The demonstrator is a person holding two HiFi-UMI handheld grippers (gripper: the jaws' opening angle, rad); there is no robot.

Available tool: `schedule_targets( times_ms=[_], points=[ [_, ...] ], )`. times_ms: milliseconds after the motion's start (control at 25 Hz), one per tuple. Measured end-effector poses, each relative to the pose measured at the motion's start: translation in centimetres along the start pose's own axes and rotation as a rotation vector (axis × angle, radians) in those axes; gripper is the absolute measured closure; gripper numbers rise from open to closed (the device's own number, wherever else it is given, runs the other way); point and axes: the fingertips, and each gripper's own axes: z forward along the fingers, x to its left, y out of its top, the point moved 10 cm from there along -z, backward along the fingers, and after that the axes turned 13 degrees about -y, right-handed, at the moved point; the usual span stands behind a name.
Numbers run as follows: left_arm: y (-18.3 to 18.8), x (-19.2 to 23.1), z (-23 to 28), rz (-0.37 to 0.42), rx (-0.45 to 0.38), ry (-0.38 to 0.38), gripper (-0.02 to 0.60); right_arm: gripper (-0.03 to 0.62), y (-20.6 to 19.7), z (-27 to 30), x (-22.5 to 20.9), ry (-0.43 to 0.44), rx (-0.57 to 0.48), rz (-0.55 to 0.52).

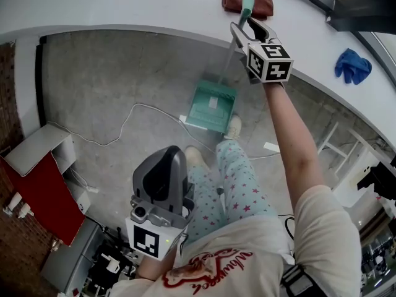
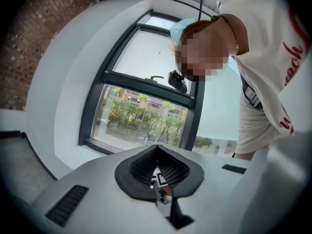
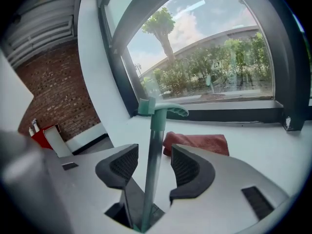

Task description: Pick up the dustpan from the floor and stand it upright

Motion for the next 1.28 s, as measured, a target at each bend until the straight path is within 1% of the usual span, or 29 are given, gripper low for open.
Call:
schedule_targets(
  times_ms=[80, 160, 240, 280, 400, 600, 760, 840, 1000, 1280],
  points=[
    [-0.1, 0.0, -0.1, 0.002, 0.006, -0.002, 0.563, 0.376, -0.3, 0.6, -0.1, 0.039, 0.003, 0.004],
    [-0.2, -0.1, 0.0, 0.002, 0.007, -0.001, 0.563, 0.377, -0.7, 1.1, -0.3, 0.08, 0.003, 0.04],
    [-0.2, -0.1, 0.2, -0.001, 0.003, 0.001, 0.563, 0.391, -1.0, 1.5, -0.4, 0.1, 0.005, 0.062],
    [-0.2, -0.2, 0.3, -0.001, 0.003, 0.002, 0.563, 0.406, -1.0, 1.6, -0.5, 0.101, 0.004, 0.057],
    [-0.2, -0.4, 0.5, 0.009, 0.008, -0.002, 0.563, 0.482, -0.9, 1.7, -0.4, 0.097, -0.004, 0.023],
    [-0.2, -0.6, 0.7, 0.016, 0.025, -0.006, 0.563, 0.485, -0.8, 1.8, -0.1, 0.092, -0.002, 0.001],
    [0.0, -0.6, 0.7, 0.026, 0.018, -0.02, 0.563, 0.494, -0.9, 1.7, -0.2, 0.093, -0.001, 0.05],
    [0.1, -0.5, 0.7, 0.028, 0.016, -0.026, 0.563, 0.496, -0.9, 1.4, -0.1, 0.087, 0.001, 0.055],
    [0.9, -0.7, 0.6, 0.041, 0.006, -0.043, 0.563, 0.496, -0.6, 0.6, 0.9, 0.076, 0.001, 0.04],
    [1.4, -1.2, 0.1, 0.049, 0.005, -0.054, 0.563, 0.497, 0.9, -0.9, 2.6, 0.077, -0.066, -0.011]
  ],
)
